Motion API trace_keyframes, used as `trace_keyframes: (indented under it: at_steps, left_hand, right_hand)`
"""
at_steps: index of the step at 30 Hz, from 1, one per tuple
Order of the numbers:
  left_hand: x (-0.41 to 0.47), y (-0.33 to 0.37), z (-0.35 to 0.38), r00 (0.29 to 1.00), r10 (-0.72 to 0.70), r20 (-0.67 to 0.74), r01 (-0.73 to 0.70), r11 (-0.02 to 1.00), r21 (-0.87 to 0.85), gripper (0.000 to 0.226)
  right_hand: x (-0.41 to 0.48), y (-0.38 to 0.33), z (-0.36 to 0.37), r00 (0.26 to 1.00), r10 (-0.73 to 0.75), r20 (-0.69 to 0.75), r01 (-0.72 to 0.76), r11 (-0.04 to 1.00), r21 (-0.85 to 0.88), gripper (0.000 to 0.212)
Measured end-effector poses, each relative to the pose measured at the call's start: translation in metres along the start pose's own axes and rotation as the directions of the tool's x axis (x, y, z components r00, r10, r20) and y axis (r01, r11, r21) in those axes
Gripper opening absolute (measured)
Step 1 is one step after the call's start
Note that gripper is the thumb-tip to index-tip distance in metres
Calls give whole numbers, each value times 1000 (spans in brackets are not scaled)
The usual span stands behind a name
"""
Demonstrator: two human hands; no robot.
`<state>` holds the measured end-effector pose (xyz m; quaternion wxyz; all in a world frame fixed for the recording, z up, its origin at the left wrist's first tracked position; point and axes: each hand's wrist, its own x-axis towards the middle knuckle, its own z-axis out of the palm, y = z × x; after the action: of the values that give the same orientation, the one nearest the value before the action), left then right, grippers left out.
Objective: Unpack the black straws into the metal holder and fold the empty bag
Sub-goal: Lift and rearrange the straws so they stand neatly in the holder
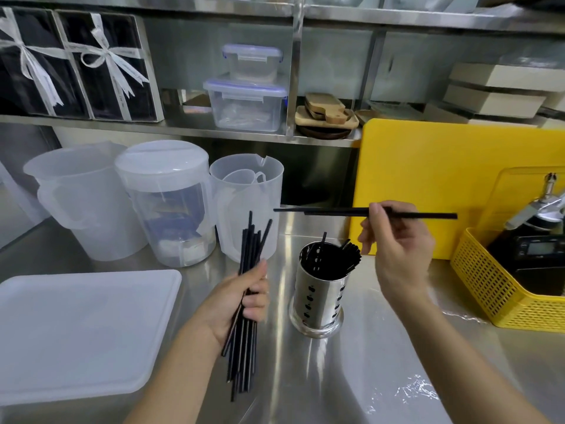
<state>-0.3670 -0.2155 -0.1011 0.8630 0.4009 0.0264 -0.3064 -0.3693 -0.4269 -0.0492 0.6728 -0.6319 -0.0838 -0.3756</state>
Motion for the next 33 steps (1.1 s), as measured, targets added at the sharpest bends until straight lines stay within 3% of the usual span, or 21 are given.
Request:
trace_keyframes:
  at_steps: [2,4,7,10,11,13,14,16,17,18,19,20,22,24,27,30,33]
  left_hand:
    - [4,7,6,997,-5,-82,-3,994,-106,47]
    - [9,11,10,978,66,-197,-79,995,-58,35]
    - [16,19,25,976,107,-191,-132,984,-123,33]
    - [19,25,42,984,102,-146,-119,986,-118,25]
    - [20,26,46,984,99,-151,-119,984,-134,21]
    - [23,27,48,973,127,-195,-167,965,-203,15]
    - [26,28,46,961,162,-225,-212,951,-223,16]
    - [31,31,42,919,261,-296,-335,913,-232,18]
    - [32,33,42,888,325,-327,-404,890,-212,18]
    - [32,34,43,853,388,-349,-469,864,-185,17]
    - [31,35,45,818,447,-361,-526,835,-159,16]
    - [30,36,48,787,496,-367,-572,809,-135,14]
    - [29,34,55,738,557,-381,-630,771,-93,7]
    - [28,30,64,707,594,-384,-651,758,-27,2]
    - [29,15,75,704,629,-330,-625,769,133,6]
    - [28,1,79,744,632,-217,-596,774,215,11]
    - [25,-1,76,817,567,-99,-542,816,202,23]
  right_hand:
    - [-7,2,6,989,-137,54,143,984,-107,15]
    - [-12,4,10,930,-272,245,329,915,-233,5]
    - [-28,17,13,719,-404,565,613,752,-242,15]
    - [-43,26,17,540,-470,698,787,577,-219,18]
    - [-46,30,18,511,-481,712,814,537,-221,16]
    - [-47,38,15,525,-432,733,798,550,-247,15]
    - [-46,41,13,568,-378,731,751,600,-274,20]
    - [-49,40,12,767,-169,619,476,797,-372,24]
    - [-51,34,15,887,22,461,173,910,-377,20]
    - [-52,28,20,927,260,271,-195,950,-245,16]
    - [-51,24,24,858,493,141,-496,868,-20,13]
    - [-50,21,28,748,656,103,-661,723,200,16]
    - [-51,20,37,613,782,115,-748,527,403,32]
    - [-56,18,48,565,818,103,-756,465,461,39]
    - [-61,18,60,550,831,80,-751,451,482,34]
    - [-66,25,62,533,835,139,-785,426,450,31]
    - [-68,30,54,588,788,183,-792,515,327,32]
